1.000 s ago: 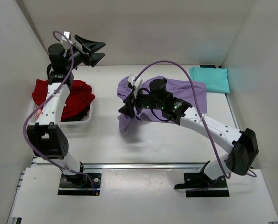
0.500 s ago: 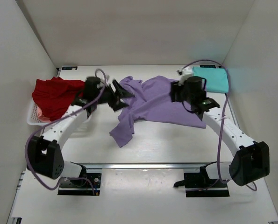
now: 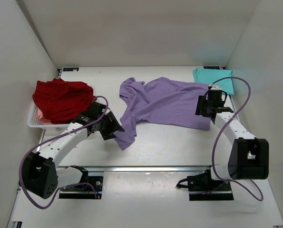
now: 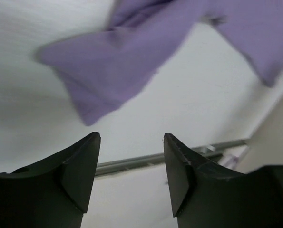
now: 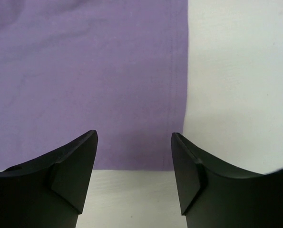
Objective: Fold and stack the t-shirts
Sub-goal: Flatten out the tshirt
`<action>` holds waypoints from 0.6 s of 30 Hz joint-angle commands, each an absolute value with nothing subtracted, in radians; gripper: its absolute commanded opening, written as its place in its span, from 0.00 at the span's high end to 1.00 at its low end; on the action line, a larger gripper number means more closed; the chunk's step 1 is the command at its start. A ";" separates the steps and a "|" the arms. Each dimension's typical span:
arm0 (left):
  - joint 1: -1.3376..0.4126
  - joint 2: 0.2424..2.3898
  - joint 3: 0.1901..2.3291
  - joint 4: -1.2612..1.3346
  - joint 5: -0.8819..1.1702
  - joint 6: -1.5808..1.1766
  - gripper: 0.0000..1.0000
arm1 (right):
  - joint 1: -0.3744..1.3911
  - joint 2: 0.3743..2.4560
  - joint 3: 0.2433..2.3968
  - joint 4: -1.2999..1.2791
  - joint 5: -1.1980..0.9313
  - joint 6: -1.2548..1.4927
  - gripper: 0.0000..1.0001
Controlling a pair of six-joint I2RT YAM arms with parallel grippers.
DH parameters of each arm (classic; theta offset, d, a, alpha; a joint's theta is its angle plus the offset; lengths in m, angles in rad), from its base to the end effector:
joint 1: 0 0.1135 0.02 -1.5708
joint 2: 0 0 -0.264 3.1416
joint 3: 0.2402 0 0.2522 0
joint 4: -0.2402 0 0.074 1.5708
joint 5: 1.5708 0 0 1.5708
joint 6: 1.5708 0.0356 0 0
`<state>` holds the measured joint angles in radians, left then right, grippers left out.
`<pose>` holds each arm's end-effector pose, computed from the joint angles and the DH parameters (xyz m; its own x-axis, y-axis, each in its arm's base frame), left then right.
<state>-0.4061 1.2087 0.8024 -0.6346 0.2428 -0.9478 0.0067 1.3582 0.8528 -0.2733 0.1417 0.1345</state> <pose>0.2080 -0.0988 0.2250 -0.8646 -0.4863 -0.1264 -0.3549 0.7691 -0.5315 0.2855 -0.0031 0.2287 -0.6834 0.1282 -0.7187 0.1872 0.9823 -0.0028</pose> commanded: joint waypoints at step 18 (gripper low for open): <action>-0.541 1.589 0.862 -0.647 -0.050 -0.871 0.32 | -0.087 1.381 0.802 -0.307 0.216 0.204 0.28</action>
<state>-0.5167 1.5398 0.8288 -0.6891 0.0216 -0.8974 -0.0727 1.3808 0.8051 -0.3115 0.1837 0.1883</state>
